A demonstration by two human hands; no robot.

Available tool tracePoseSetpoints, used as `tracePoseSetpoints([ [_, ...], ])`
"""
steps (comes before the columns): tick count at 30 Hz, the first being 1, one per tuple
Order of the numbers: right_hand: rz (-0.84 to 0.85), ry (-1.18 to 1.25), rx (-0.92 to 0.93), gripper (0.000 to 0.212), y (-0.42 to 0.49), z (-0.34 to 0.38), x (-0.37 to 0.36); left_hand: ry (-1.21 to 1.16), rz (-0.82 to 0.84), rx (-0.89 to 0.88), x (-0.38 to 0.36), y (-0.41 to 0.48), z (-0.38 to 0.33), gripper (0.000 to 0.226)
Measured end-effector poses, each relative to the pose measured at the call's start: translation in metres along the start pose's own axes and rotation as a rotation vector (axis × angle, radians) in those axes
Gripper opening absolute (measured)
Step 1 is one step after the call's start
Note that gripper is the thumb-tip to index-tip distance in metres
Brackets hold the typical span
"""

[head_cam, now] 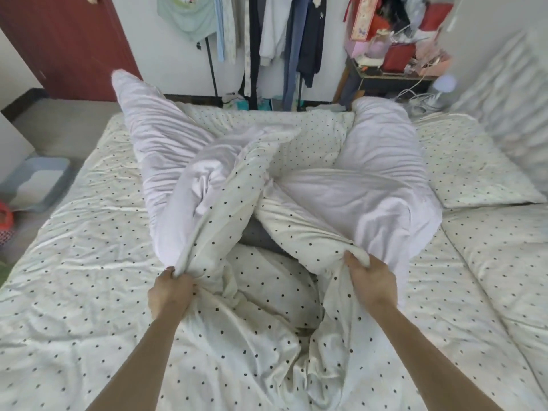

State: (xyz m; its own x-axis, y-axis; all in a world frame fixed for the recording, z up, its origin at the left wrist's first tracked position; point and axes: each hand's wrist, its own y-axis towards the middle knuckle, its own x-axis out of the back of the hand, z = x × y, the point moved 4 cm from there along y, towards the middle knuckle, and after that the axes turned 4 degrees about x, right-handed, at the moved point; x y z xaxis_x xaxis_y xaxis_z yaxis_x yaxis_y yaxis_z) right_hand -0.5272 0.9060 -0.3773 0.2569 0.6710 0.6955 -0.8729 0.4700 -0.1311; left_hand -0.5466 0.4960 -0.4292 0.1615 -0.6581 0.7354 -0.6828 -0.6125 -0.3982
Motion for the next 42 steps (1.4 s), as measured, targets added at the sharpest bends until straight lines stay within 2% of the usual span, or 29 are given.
tracePoseSetpoints([
  [3, -0.133, 0.211, -0.068, 0.035, -0.056, -0.018, 0.053, -0.117, -0.056, 0.075, 0.036, -0.048, 0.036, 0.040],
  [6, -0.237, 0.361, -0.143, 0.037, -0.115, -0.045, 0.107, -0.278, -0.095, 0.125, 0.070, -0.118, 0.079, 0.017],
  [9, -0.358, 0.451, -0.219, 0.039, -0.170, -0.080, 0.163, -0.386, -0.128, 0.232, 0.100, -0.178, 0.147, 0.025],
  [12, -0.433, 0.392, -0.263, 0.042, -0.222, -0.119, 0.210, -0.384, -0.128, 0.408, 0.120, -0.237, 0.221, 0.022],
  [14, -0.367, 0.231, -0.254, 0.043, -0.251, -0.146, 0.223, -0.290, -0.113, 0.374, 0.121, -0.266, 0.249, 0.023],
  [16, -0.200, 0.001, -0.181, 0.041, -0.275, -0.170, 0.219, -0.208, -0.054, 0.256, 0.112, -0.289, 0.258, 0.021],
  [19, 0.071, -0.304, -0.148, 0.029, -0.299, -0.207, 0.200, -0.037, 0.142, 0.184, 0.085, -0.313, 0.257, 0.019],
  [21, 0.223, -0.439, -0.200, 0.038, -0.317, -0.229, 0.191, 0.126, 0.290, 0.176, 0.064, -0.332, 0.257, 0.021],
  [24, 0.415, -0.468, -0.209, 0.054, -0.342, -0.241, 0.184, 0.267, 0.427, 0.094, 0.040, -0.362, 0.245, 0.028],
  [28, 0.461, -0.454, -0.082, 0.057, -0.345, -0.220, 0.170, 0.279, 0.537, -0.043, 0.014, -0.386, 0.212, 0.029],
  [33, 0.504, -0.433, 0.081, 0.062, -0.311, -0.176, 0.123, 0.285, 0.611, -0.136, -0.030, -0.365, 0.164, 0.038],
  [37, 0.570, -0.488, 0.213, 0.078, -0.279, -0.155, 0.056, 0.345, 0.648, -0.056, -0.074, -0.324, 0.156, 0.056],
  [42, 0.744, -0.735, 0.381, 0.113, -0.259, -0.171, -0.028, 0.347, 0.555, 0.046, -0.106, -0.269, 0.157, 0.062],
])
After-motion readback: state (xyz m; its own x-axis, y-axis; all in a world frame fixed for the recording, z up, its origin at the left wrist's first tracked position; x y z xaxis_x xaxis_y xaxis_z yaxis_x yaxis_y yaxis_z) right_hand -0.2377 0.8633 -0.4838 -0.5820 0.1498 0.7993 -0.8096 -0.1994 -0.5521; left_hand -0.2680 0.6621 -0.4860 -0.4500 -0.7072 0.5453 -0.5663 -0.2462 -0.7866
